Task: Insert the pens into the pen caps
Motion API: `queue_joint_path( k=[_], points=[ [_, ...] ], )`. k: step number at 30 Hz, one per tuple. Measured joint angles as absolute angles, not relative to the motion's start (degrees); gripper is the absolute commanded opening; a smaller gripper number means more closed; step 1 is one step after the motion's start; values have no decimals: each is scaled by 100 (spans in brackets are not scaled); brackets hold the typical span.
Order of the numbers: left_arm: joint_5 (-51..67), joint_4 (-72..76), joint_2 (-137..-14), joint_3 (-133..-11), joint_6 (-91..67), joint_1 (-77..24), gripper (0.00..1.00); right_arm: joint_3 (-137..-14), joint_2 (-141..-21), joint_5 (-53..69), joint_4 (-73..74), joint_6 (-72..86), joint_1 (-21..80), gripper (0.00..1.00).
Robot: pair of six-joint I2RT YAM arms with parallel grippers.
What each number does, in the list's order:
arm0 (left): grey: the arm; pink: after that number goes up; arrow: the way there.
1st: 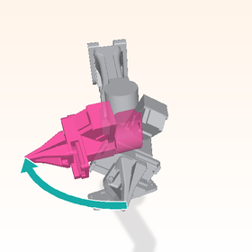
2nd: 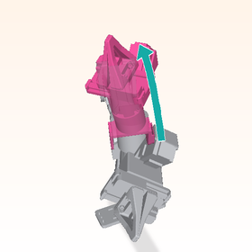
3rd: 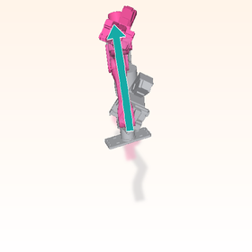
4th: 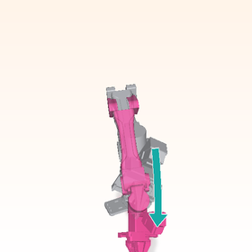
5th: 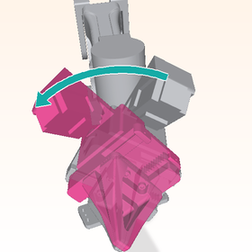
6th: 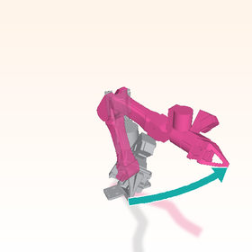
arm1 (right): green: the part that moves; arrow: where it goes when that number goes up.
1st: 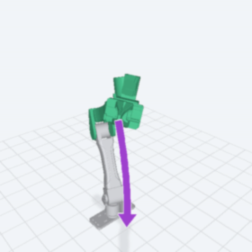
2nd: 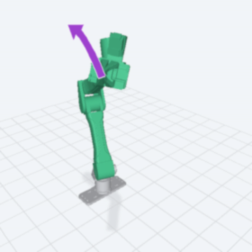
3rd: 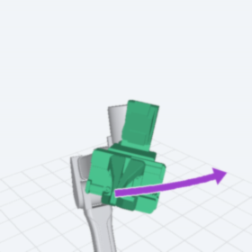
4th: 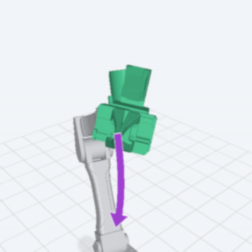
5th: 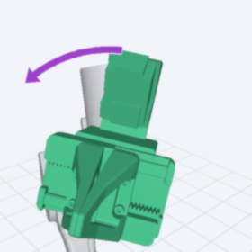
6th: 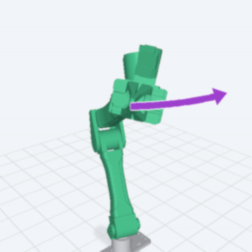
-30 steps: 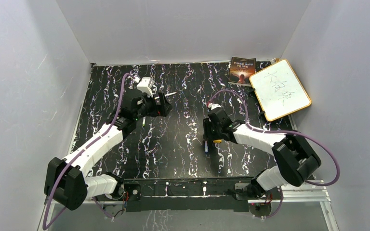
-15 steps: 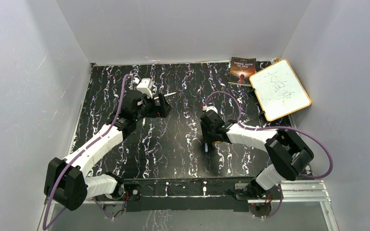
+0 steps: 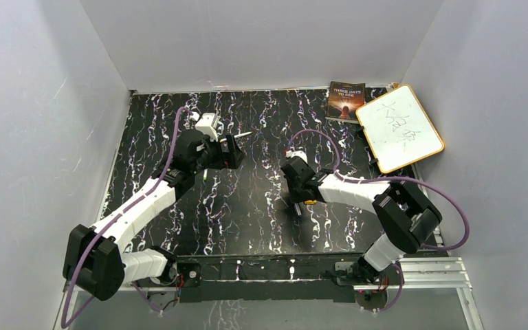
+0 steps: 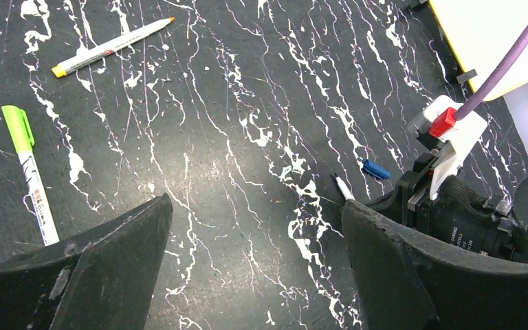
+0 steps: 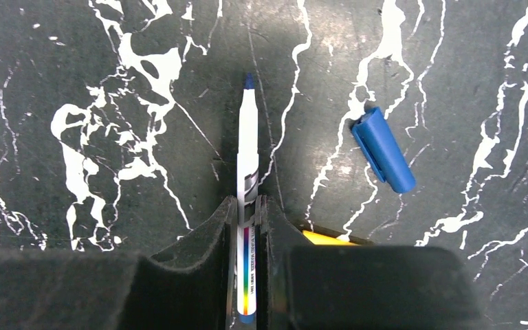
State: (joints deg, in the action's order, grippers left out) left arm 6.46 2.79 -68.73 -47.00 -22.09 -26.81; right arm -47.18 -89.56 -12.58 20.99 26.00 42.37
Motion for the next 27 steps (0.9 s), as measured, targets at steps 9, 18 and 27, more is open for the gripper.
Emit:
queue_joint_path(
  k=[9, 18, 27],
  points=[
    [644, 298, -6875, -4672, -2211, -2681, 93, -4792, -9004, -982, 2043, 2648, 4237, 0],
    [1284, 864, -6663, -4224, -2403, -2672, 81, -4794, -7830, -576, 1531, 2550, 4237, 0],
    [3087, 3900, -6396, -3105, -3833, -2674, 71, -4748, -6842, 150, -486, 2657, 4110, 0]
  ],
)
